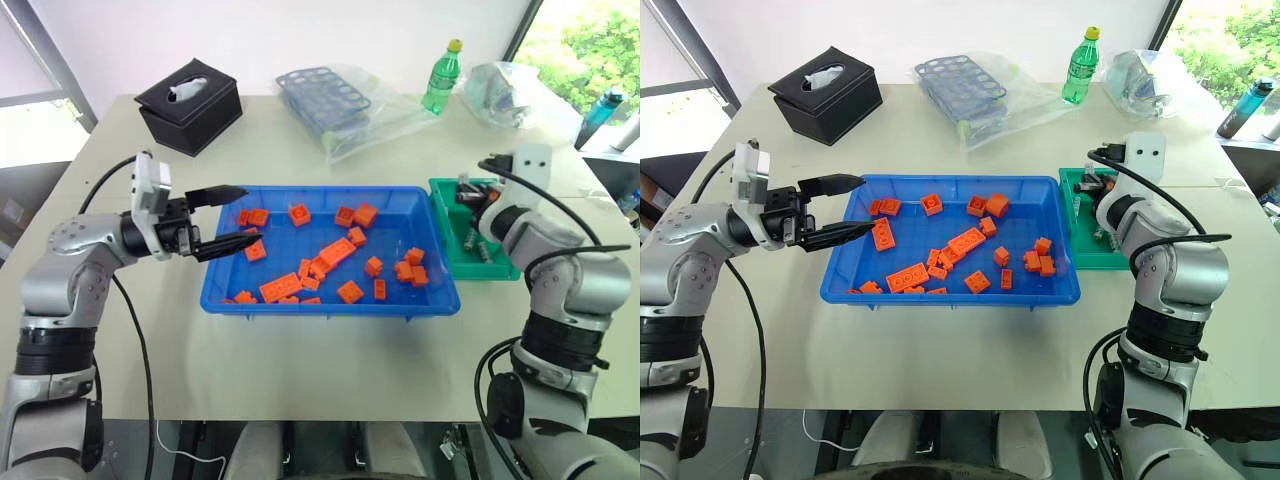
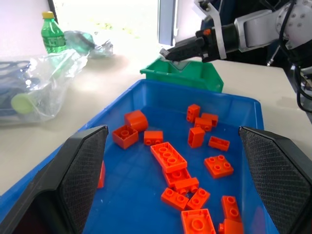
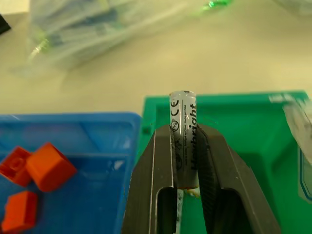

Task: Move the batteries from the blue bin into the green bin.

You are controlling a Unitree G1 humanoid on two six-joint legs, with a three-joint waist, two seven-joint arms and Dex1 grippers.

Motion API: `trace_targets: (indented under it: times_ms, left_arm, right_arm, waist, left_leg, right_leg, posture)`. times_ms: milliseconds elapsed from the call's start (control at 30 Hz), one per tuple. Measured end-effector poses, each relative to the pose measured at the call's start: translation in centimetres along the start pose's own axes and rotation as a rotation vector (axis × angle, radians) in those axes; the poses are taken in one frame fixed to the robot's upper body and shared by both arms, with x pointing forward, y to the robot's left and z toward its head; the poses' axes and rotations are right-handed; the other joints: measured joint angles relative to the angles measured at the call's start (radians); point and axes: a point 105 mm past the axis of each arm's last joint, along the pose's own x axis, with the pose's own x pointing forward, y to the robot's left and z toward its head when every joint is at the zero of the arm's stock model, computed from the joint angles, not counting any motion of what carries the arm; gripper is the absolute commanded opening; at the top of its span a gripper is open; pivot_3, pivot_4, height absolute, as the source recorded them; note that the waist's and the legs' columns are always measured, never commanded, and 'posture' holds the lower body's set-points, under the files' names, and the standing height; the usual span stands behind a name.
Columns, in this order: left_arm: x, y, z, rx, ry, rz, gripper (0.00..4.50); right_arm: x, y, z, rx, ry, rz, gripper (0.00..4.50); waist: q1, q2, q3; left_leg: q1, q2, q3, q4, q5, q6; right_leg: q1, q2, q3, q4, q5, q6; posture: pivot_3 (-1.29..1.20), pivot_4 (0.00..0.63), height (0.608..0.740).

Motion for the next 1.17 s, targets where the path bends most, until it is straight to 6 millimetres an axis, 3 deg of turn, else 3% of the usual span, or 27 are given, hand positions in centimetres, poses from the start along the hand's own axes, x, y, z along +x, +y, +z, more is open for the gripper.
trace_targets:
  times_ms: [133, 267, 367, 467, 600, 767, 900, 1167]
  left_arm:
    - [-0.7, 0.3, 0.5, -0.003, 0.002, 0.018, 4.50]
    - [-1.2, 0.4, 1.2, -0.011, -0.013, 0.025, 4.50]
    - [-1.5, 0.5, 1.6, -0.002, -0.006, 0.033, 4.50]
    - [-2.1, 0.6, 1.9, 0.006, 0.022, 0.038, 4.50]
    - [-2.6, 0.7, 2.4, 0.010, 0.049, 0.047, 4.50]
    - [-3.4, 0.7, 3.0, 0.027, 0.070, 0.062, 4.50]
    - [-3.8, 0.3, 3.0, 0.032, 0.077, 0.066, 4.50]
    - [-4.1, -0.3, 3.0, 0.030, 0.081, 0.077, 4.50]
  right_arm:
    - [0.1, -0.9, -1.2, -0.009, 0.022, -0.048, 3.86]
    - [-0.5, -0.6, 0.9, -0.093, -0.071, 0.041, 3.86]
    - [-2.0, 0.1, 3.3, -0.201, -0.175, 0.187, 3.86]
    - [-4.3, 0.2, 4.3, -0.358, -0.212, 0.375, 3.86]
    - [-6.3, -0.3, 4.0, -0.387, -0.169, 0.566, 3.86]
    - [-7.4, -2.4, 2.9, -0.405, -0.113, 0.639, 3.86]
    - [-8.6, -1.9, 1.2, -0.377, -0.034, 0.781, 3.86]
    - [-8.7, -1.0, 0.7, -0.363, -0.016, 0.852, 3.86]
  waist:
    - [0.001, 0.000, 0.000]
    - [0.001, 0.000, 0.000]
    - [0.004, 0.000, 0.000]
    - [0.007, -0.001, 0.001]
    - [0.006, -0.001, 0.001]
    - [0.005, -0.001, 0.001]
    - [0.006, -0.001, 0.001]
    - [0.008, -0.001, 0.001]
  left_leg:
    - [0.000, 0.000, 0.000, 0.000, 0.000, 0.000]
    - [0.000, 0.000, 0.000, 0.000, -0.001, 0.002]
    - [0.000, 0.000, 0.000, 0.000, -0.002, 0.003]
    - [0.000, 0.000, 0.000, 0.000, -0.003, 0.005]
    - [0.001, 0.002, -0.001, 0.000, -0.003, 0.005]
    - [0.002, 0.002, -0.001, 0.000, -0.003, 0.005]
    - [0.002, 0.003, -0.001, 0.000, -0.003, 0.005]
    - [0.002, 0.003, -0.001, 0.000, -0.003, 0.005]
  right_leg:
    - [0.000, 0.000, 0.000, 0.000, 0.000, 0.000]
    - [0.000, 0.000, 0.000, 0.000, 0.000, 0.000]
    - [0.000, 0.000, 0.000, -0.001, 0.000, 0.000]
    - [0.002, 0.001, 0.000, -0.003, 0.000, 0.000]
    - [0.006, 0.001, -0.001, -0.010, 0.000, 0.000]
    - [0.007, 0.001, -0.002, -0.011, 0.000, 0.000]
    - [0.007, 0.001, -0.002, -0.011, 0.000, 0.000]
    - [0.008, 0.001, -0.002, -0.012, 0.000, 0.000]
  posture:
    - [0.00, 0.150, 0.733]
    - [0.00, 0.150, 0.733]
    - [0.00, 0.150, 0.733]
    - [0.00, 0.150, 0.733]
    - [0.00, 0.150, 0.733]
    - [0.00, 0.150, 0.733]
    - [0.00, 0.150, 0.733]
    - [0.00, 0.150, 0.733]
